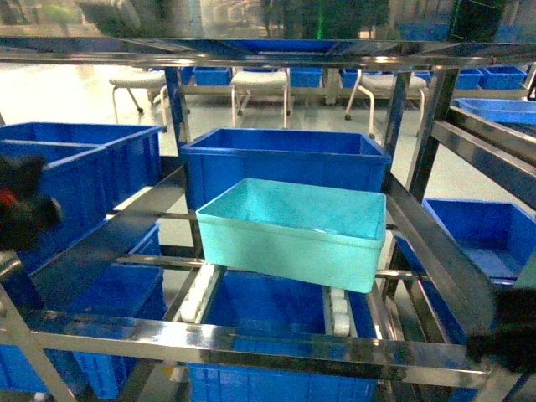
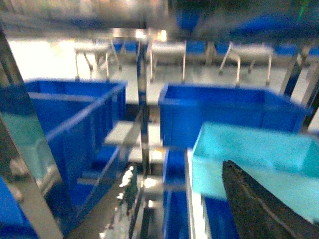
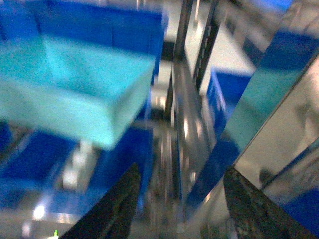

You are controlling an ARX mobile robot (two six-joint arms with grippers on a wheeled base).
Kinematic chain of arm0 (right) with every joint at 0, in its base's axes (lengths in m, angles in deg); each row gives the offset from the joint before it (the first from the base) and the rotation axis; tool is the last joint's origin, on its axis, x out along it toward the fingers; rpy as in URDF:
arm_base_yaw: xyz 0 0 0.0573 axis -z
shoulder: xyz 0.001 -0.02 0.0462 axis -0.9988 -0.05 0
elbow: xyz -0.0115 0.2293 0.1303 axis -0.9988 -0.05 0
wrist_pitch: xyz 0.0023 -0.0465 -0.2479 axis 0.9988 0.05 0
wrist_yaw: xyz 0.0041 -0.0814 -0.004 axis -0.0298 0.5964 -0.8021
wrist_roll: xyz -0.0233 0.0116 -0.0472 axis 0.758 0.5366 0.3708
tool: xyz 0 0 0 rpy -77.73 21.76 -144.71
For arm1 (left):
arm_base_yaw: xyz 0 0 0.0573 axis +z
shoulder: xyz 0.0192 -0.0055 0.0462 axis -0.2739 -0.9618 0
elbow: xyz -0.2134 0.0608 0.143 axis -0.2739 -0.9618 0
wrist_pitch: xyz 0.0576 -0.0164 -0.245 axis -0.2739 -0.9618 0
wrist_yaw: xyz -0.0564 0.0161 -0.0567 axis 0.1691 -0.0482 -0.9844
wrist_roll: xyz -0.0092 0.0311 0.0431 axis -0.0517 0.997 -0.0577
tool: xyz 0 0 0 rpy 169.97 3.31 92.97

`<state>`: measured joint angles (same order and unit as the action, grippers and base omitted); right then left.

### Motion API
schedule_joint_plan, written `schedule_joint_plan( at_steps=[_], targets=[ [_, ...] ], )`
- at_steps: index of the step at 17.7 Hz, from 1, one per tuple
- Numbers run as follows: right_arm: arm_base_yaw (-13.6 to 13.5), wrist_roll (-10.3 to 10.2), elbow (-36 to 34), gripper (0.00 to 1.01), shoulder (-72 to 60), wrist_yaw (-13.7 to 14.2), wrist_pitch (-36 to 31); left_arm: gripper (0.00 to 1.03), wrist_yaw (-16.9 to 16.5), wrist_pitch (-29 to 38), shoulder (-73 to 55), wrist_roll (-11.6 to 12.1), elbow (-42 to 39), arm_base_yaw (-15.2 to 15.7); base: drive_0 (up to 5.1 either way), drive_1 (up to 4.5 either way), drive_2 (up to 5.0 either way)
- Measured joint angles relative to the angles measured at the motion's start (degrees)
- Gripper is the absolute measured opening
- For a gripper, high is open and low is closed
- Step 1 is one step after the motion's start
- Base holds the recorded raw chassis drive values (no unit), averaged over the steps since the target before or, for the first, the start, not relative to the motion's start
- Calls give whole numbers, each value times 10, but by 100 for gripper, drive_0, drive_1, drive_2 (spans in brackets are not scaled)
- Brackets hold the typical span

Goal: Organize blue bins on left shelf correctly

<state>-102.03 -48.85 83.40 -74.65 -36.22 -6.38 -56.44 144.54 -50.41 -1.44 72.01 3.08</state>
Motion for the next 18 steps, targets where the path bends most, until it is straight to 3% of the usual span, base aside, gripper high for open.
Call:
schedule_joint_plan(
  at_steps=[1,2,6,8,12,16,18],
  targets=[
    [36,10,-68,18,145,-43,-115,16,-46,-25,102,9,-57,29,0,0,0],
    [62,13,-124,2,224,-68,-97,2,-68,-67,186,9,-88,56,0,0,0],
    [89,12,-164,2,339,-91,-18,2,-92,-140,281,10,-120,77,0,0,0],
    [92,13,-169,2,355,-96,-7,2,-94,-151,295,10,-123,80,0,0,0],
    [95,13,-170,2,402,-101,47,2,-133,-177,332,10,-128,114,0,0,0],
    [103,13,-170,2,468,-113,98,2,-135,-200,362,10,-131,129,0,0,0],
    [120,13,-170,2,492,-132,113,2,-136,-210,375,10,-133,132,0,0,0]
  ],
)
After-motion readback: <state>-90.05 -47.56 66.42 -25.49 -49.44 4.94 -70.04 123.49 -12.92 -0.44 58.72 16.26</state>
